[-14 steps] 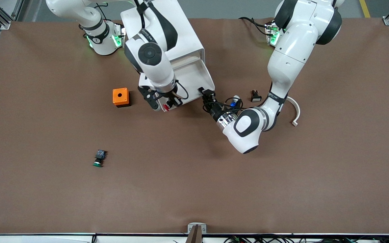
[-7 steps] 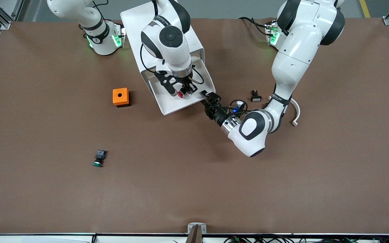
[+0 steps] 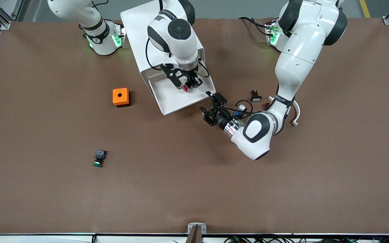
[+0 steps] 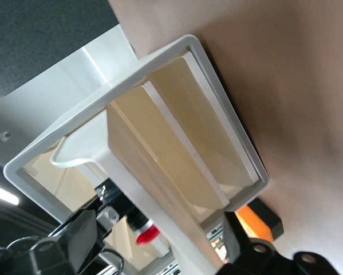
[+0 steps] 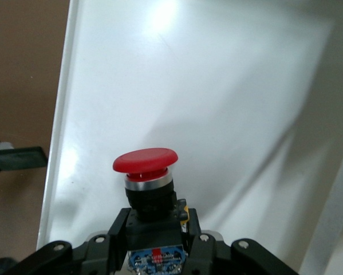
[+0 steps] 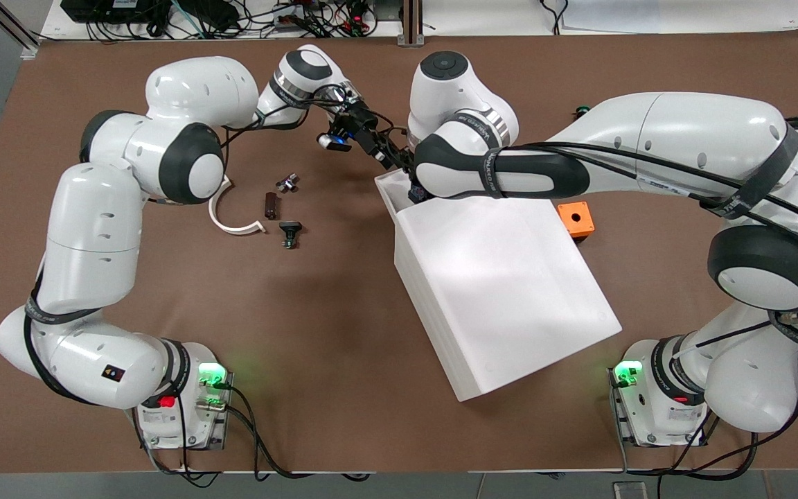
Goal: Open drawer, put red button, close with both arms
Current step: 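Carry the red button over the open drawer with the right gripper, then lower the red button into the drawer and open the right gripper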
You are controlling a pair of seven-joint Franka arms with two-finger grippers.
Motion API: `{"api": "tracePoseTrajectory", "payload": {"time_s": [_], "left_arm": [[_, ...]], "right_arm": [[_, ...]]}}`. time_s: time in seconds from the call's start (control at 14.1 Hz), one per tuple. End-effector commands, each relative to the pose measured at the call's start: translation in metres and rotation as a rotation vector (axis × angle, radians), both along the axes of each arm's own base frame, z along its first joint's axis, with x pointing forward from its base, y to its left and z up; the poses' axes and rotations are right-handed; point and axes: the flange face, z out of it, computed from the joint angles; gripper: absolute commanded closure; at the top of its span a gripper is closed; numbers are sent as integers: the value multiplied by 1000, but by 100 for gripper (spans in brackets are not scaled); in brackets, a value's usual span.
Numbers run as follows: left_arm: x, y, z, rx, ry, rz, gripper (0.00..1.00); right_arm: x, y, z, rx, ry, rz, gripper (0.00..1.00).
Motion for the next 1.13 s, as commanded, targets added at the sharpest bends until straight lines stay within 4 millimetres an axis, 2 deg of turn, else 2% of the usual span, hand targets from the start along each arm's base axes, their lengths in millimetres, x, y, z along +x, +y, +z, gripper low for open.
{"api": "tracePoseTrajectory", "payload": {"time_s": [0.0,0.21,0.28,0.5,0.71,0.92,1.06], "left_arm": [[17,10,17,-99,-96,-1,1],[27,24,20,-205,-219,-22,1],[32,33,19,-221,-254,-23,1],[37,36,28,-297,-378,-84,1],[37,34,46,-355,-489,-160,1],[39,34,64,-358,-606,-240,1],[44,34,81,-342,-702,-290,1]], "right_arm": [[-3,-2,3,-8,16,-12,0],[12,0,30,6,9,-2,0],[21,-5,40,-5,21,18,0],[59,-31,78,-17,47,112,0],[108,-81,117,-9,67,249,0],[150,-144,143,12,82,396,0],[171,-195,161,26,107,490,0]]}}
